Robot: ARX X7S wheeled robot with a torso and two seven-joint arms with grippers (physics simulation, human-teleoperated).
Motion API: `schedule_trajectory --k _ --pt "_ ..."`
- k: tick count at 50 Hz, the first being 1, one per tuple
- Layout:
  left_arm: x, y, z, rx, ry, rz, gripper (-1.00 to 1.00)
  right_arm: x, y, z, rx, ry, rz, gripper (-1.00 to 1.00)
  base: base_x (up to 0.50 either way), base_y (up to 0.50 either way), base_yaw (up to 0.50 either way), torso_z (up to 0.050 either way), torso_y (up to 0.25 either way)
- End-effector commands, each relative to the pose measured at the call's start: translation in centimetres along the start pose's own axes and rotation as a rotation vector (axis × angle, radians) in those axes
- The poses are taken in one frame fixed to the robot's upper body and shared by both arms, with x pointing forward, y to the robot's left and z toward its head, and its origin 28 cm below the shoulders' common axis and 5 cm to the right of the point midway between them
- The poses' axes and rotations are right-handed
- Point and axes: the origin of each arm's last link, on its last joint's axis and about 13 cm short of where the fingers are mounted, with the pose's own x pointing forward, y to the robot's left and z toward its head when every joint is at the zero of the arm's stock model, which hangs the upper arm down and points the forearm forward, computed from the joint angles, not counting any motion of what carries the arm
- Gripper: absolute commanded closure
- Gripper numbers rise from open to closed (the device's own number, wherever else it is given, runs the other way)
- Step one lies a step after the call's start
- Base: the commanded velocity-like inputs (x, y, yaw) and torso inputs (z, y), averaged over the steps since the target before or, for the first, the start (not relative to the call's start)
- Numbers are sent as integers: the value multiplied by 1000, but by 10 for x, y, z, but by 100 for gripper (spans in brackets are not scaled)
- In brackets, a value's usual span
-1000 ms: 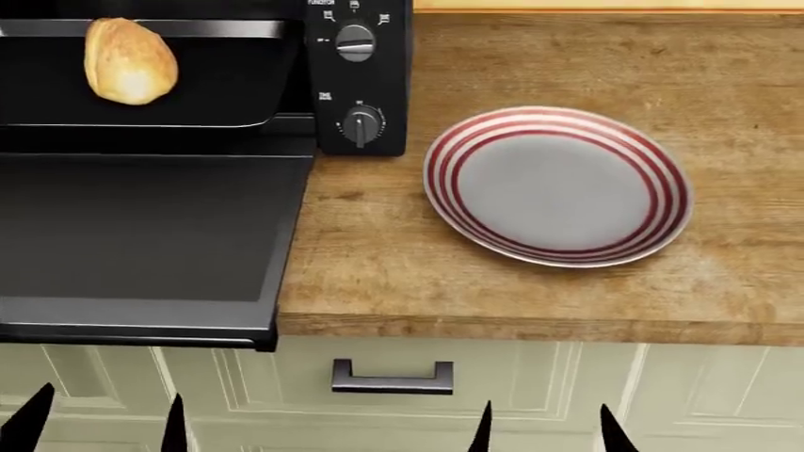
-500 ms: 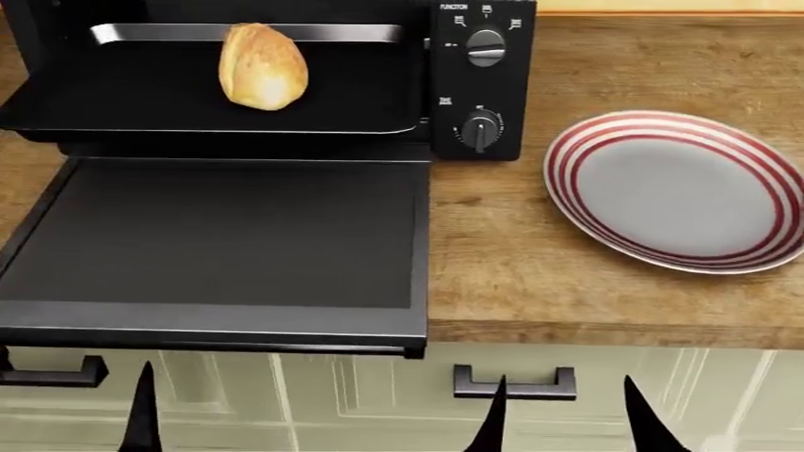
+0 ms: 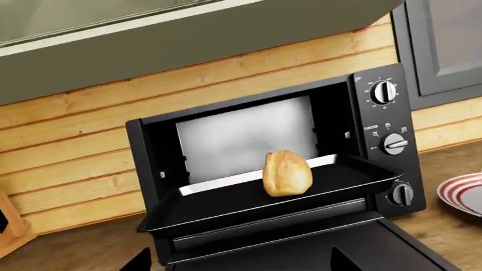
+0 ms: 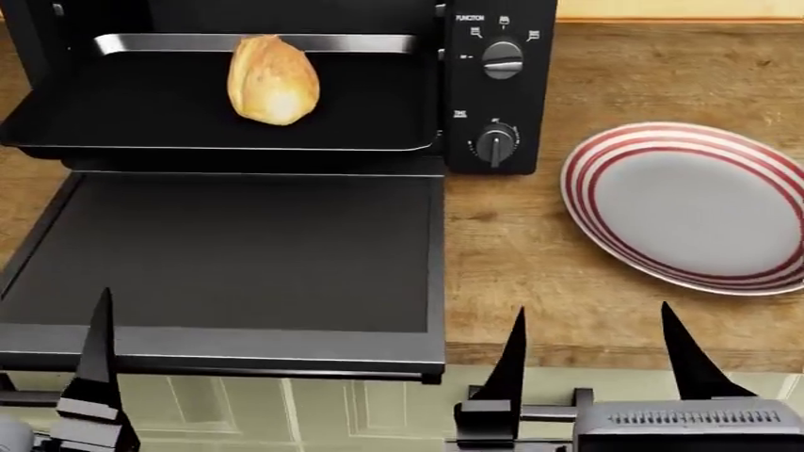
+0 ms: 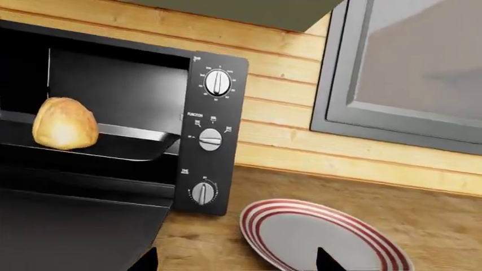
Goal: Pick the bread from the tray and place it on the plate on the counter.
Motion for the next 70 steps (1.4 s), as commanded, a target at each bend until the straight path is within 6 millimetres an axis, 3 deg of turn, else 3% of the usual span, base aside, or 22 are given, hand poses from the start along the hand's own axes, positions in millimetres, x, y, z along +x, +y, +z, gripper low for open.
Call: schedule_trajectory --k 1,6,40,52,70 --pt "4 11 19 51 -34 16 -100 -1 -3 15 -34 -42 -2 -100 379 203 0 50 0" --pt "2 11 28 60 -42 19 -100 -2 -3 19 -33 -56 0 -100 378 202 0 50 0" --pt "-4 5 32 58 -26 -10 -100 -4 -8 27 -2 -71 3 -100 371 103 0 50 0" --pt "-12 0 48 24 -23 -37 -100 6 -17 37 68 -24 79 -100 9 0 0 2 0" --pt "-16 2 46 25 -10 -35 -100 9 -18 72 48 -5 295 -100 0 0 0 0 0"
